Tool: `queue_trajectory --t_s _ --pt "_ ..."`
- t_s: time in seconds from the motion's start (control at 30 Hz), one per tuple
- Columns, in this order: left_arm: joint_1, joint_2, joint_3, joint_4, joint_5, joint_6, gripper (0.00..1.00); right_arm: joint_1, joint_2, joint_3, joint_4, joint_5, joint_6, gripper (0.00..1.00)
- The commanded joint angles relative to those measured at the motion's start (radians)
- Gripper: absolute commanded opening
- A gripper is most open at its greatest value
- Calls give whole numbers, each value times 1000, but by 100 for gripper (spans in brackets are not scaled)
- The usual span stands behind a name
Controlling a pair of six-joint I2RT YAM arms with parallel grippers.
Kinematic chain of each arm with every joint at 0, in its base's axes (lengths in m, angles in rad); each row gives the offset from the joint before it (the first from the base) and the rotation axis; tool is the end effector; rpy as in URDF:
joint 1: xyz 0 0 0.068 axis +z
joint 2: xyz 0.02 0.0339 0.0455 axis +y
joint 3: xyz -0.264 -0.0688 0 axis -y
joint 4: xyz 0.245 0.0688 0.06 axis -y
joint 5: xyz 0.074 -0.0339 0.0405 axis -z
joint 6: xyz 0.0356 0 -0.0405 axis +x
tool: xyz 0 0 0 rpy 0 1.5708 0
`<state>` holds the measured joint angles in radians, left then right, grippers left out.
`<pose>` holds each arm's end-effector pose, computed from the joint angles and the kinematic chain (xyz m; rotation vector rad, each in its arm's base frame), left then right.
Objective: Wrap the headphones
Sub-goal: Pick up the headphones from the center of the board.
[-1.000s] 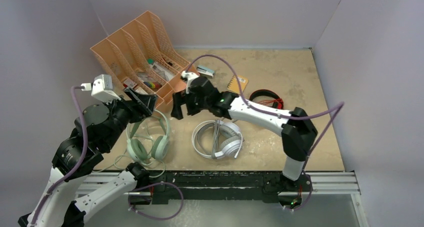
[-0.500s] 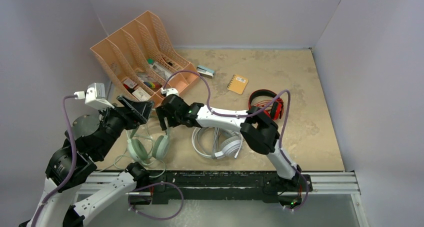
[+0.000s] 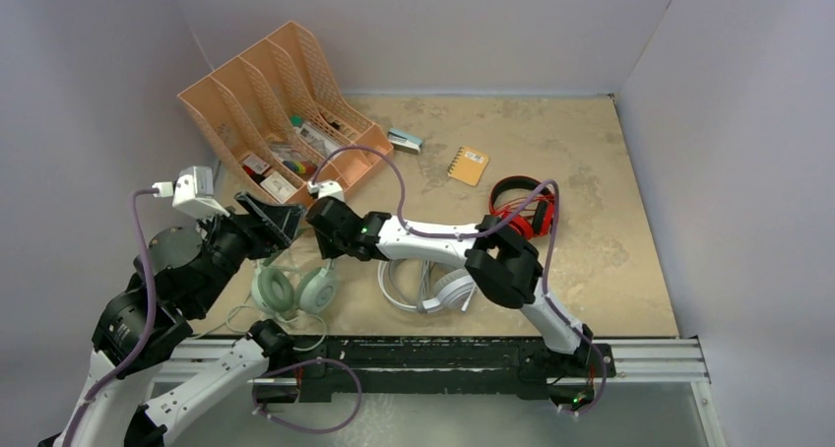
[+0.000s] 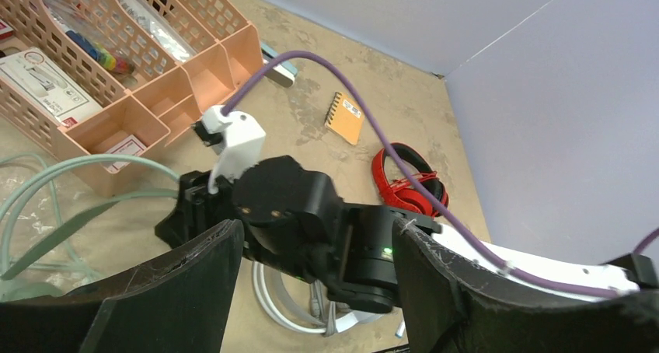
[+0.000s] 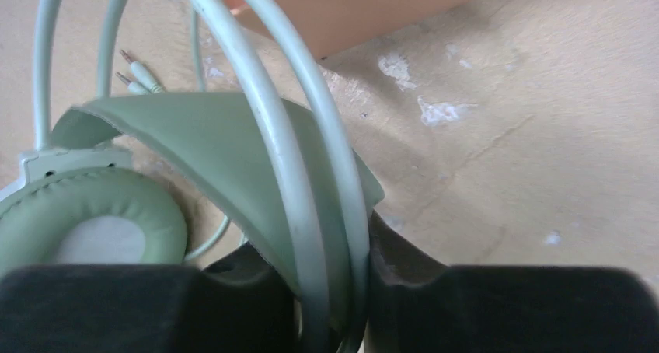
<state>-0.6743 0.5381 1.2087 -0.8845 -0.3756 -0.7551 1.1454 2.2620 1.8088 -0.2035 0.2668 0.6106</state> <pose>0.0493 -0.0227 0.4253 -0.3486 1.7895 -0.6934 0.2234 0.4704 0.1974 -0.4574 2.2393 0.6675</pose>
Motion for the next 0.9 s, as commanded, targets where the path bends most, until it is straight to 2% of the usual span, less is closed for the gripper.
queue_trajectory --t_s 0.0,0.1,0.23,0.4,0.47,0.63,0.87 --pt "4 10 35 13 -26 27 68 -6 -165 -44 50 4 -57 16" --pt "4 15 73 -8 -67 31 67 -15 -228 -39 70 -21 -108 2" --pt "3 31 123 -55 -133 44 67 -72 -324 -42 111 -123 -201 0" --pt "4 107 185 -115 -175 76 67 -276 -408 9 87 -440 -319 0" --pt "4 160 202 -147 -186 93 67 -360 -403 66 33 -613 -369 0" --pt "4 311 226 -133 -183 135 70 -514 -352 190 -121 -885 -459 0" --pt "4 521 281 -33 -105 217 69 -530 -336 245 -253 -910 -555 0"
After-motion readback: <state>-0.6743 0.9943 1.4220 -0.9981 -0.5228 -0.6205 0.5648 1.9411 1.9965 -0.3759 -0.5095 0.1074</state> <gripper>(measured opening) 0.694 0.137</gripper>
